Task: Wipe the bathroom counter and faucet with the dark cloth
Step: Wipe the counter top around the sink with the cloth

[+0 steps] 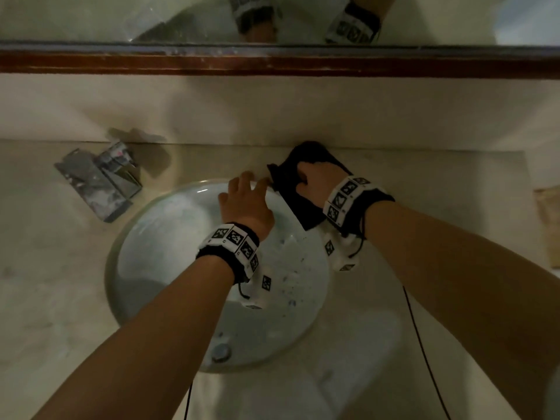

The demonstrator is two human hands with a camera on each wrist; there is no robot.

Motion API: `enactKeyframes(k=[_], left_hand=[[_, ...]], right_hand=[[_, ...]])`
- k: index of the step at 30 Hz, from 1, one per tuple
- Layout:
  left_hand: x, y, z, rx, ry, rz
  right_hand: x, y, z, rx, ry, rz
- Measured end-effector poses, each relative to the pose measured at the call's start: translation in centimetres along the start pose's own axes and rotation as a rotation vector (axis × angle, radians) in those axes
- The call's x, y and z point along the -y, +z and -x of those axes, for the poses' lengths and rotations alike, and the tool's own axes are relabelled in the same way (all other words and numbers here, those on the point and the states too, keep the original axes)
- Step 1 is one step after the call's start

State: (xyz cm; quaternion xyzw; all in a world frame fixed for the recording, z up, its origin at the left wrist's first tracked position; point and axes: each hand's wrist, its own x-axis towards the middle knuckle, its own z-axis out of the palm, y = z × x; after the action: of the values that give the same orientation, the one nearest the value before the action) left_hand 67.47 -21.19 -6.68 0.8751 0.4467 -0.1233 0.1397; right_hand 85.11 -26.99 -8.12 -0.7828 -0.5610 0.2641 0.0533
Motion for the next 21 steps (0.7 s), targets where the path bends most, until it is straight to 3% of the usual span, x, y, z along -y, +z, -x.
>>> enactKeyframes(k=[6, 12, 17, 21], left_hand=[[-0.1, -0.2, -0.1, 0.037, 0.004, -0.09], [-0.2, -0.6, -0.1, 0.064, 0.01, -0.095], [0.1, -0.9, -0.6, 0.036, 0.058, -0.047], [0.4, -0.8, -0.7, 0.032, 0.068, -0.036]], right_hand=[[-1.4, 1.7, 5.6, 0.021, -0.007, 0.031], [-4.4, 2.3, 13.2, 0.172, 0.054, 0.109], [-4.1, 2.4, 12.3, 0.144, 0.064, 0.11], [-2.8, 1.5, 8.5, 0.086, 0.044, 0.067]])
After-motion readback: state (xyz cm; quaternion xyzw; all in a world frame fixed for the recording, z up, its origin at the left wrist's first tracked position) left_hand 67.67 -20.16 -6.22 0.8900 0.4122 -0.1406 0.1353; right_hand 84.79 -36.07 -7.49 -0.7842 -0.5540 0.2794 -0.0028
